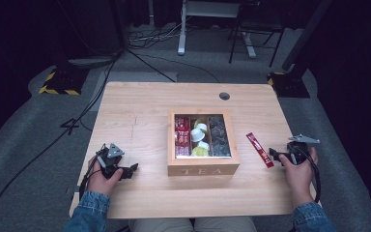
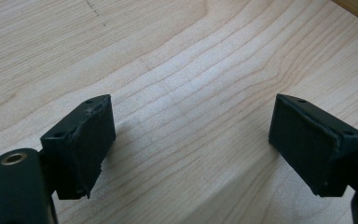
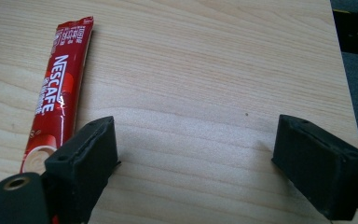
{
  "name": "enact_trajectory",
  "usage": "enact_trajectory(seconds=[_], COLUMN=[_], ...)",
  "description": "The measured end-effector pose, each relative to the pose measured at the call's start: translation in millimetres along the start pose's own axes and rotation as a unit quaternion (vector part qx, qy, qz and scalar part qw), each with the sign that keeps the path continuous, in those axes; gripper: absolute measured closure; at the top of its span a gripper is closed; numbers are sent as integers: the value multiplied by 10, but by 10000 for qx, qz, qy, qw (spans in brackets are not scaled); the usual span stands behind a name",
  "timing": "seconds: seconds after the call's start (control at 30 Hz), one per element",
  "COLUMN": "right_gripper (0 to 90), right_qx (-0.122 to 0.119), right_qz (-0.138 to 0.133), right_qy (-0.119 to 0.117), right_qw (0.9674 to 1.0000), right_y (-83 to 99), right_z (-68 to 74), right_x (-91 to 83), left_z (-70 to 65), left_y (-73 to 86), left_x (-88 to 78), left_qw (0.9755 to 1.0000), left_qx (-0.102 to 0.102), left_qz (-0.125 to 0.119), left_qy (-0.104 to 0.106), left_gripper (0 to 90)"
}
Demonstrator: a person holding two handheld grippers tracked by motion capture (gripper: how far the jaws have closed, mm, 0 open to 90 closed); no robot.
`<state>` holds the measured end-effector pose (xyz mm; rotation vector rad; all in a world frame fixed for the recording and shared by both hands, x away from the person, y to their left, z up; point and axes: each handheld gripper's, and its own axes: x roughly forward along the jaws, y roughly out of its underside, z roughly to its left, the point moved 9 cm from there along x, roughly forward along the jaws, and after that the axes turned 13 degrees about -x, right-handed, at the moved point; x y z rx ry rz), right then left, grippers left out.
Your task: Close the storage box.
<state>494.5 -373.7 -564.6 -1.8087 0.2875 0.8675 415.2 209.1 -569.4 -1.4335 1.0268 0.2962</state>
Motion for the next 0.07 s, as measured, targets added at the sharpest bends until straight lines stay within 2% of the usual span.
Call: enact_trajectory(seconds=[0.07], right_gripper=[130], right_qx=[6], right_qz=[2], right_qy=[5], right_qw=[10000], right_y=[0], right_z=[0], right_x=[0], left_z=[0], left_y=[0], left_x=[0], left_qw=[10000], left_qx=[0], left_qz=[0], left_qy=[-1], left_gripper=[148])
